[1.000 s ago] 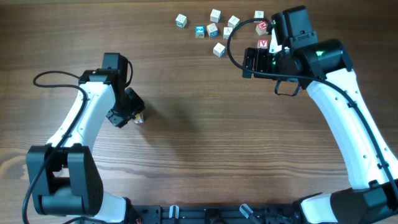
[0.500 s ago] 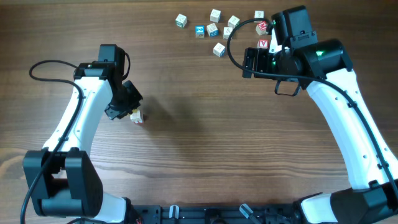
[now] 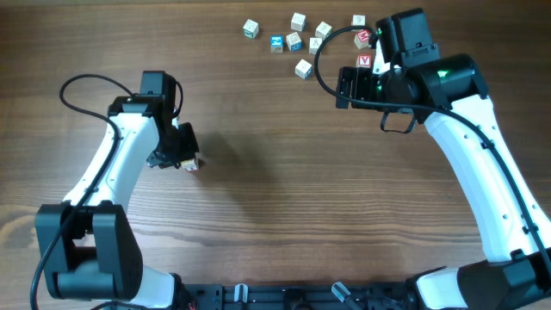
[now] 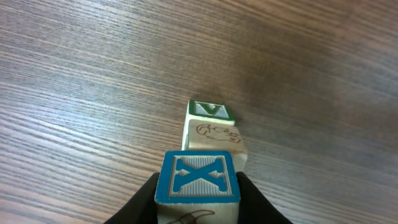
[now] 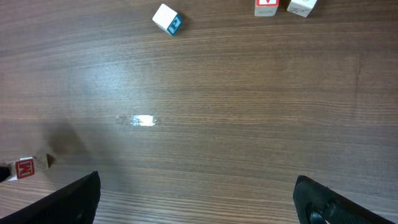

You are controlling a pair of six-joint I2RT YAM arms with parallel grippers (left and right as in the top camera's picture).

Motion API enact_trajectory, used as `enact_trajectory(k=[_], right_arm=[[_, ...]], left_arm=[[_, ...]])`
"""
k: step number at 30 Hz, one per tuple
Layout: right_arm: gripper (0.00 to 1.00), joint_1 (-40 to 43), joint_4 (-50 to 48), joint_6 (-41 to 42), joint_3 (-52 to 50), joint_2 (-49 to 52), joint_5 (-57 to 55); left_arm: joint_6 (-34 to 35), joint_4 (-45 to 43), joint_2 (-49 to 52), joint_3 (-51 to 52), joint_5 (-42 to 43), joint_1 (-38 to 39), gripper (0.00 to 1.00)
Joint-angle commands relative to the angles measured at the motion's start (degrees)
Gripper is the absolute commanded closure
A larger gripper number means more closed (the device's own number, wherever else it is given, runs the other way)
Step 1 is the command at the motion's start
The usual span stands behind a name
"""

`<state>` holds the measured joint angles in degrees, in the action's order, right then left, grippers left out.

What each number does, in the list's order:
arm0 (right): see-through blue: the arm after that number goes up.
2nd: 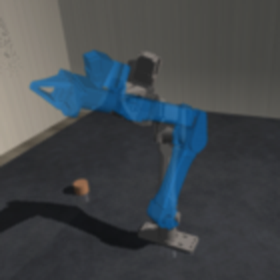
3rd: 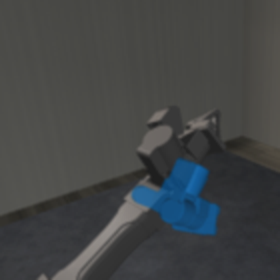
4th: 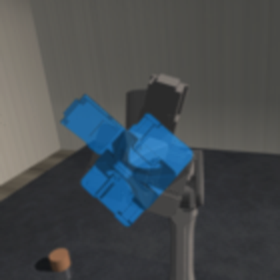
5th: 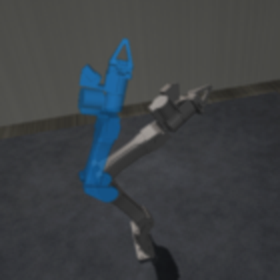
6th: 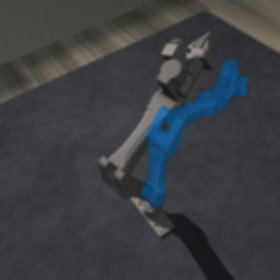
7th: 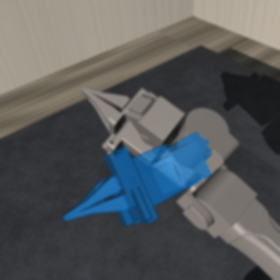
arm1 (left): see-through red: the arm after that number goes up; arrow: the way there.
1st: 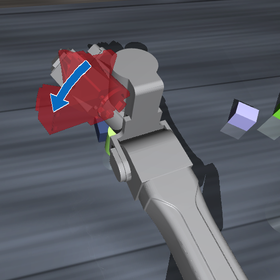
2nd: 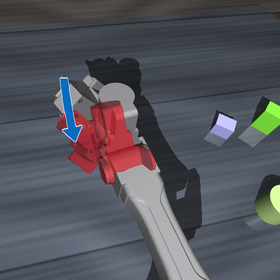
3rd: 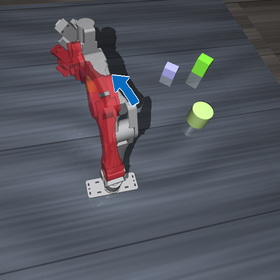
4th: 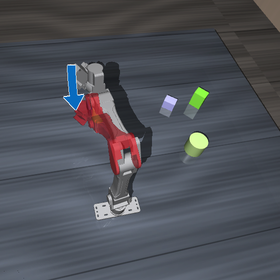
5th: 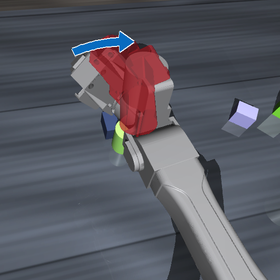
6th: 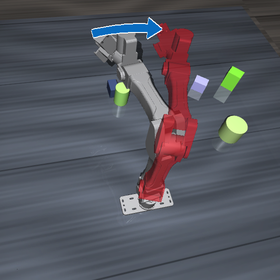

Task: Form a tower

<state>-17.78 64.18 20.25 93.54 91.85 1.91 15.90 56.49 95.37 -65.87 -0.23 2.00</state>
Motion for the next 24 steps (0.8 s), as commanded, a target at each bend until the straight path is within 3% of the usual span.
enact_trajectory(k=[1, 7, 9, 12, 17, 24], right_arm=[[0.0, 0.1, 0.0, -0.8, -0.3, -0.1, 0.7], [0.0, 0.1, 0.0, -1.0, -0.3, -0.1, 0.7], [0.0, 0.1, 0.0, -1.0, -0.3, -0.1, 0.7], [0.0, 0.1, 0.0, -1.0, -0.3, -0.1, 0.7], [0.0, 0.1, 0.0, -1.0, -0.3, -0.1, 0.7], [0.0, 0.1, -0.1, -1.0, -0.3, -0.1, 0.7]], left_arm=[[-3.1, -0.4, 0.3, 0.7, -0.9, 0.0, 0.71], [-5.3, -1.0, 0.3, 0.7, -0.9, 0.0, 0.73], [-5.3, -1.0, 0.3, 0.7, -0.9, 0.0, 0.83], [-5.3, -0.7, 0.3, 0.7, -0.9, 0.0, 0.84], [-5.5, -0.4, 0.3, 0.7, -0.9, 0.0, 0.93], [-6.7, 0.0, -0.5, 0.6, -0.1, 0.0, 0.93]])
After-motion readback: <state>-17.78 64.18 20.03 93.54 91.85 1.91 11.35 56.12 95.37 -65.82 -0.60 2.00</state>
